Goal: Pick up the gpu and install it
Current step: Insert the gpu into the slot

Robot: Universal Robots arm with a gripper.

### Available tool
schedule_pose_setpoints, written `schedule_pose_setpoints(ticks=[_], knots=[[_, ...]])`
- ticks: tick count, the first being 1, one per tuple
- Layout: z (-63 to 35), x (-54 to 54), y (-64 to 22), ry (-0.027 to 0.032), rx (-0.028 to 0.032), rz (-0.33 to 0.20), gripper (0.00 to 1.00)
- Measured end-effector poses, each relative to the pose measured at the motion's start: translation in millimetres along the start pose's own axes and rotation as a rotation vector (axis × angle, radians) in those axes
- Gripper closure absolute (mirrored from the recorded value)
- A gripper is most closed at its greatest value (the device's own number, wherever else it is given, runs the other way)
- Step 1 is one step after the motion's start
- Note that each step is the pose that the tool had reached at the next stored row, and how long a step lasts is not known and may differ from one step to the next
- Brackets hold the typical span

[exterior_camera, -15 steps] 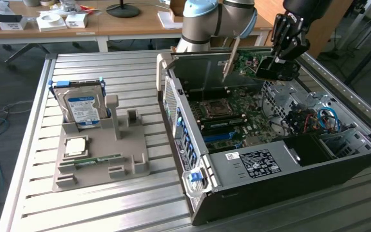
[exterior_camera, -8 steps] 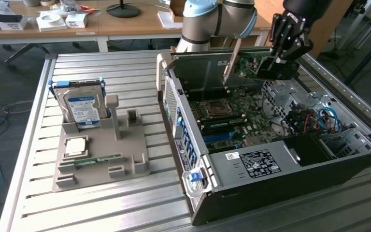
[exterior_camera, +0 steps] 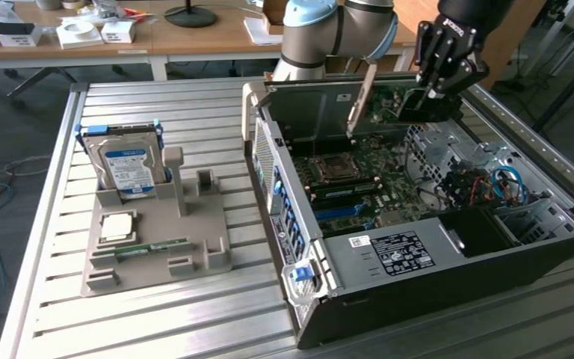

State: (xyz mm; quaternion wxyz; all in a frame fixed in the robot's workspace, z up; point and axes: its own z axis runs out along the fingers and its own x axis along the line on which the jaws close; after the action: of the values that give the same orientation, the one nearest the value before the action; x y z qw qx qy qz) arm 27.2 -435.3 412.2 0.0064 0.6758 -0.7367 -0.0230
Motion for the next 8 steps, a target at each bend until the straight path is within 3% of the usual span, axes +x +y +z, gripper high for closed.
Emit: schedule_pose_setpoints(ticks=[8], knots=[[0.0,0.0,0.0,0.0049,-0.0025,-0.115,0.73]])
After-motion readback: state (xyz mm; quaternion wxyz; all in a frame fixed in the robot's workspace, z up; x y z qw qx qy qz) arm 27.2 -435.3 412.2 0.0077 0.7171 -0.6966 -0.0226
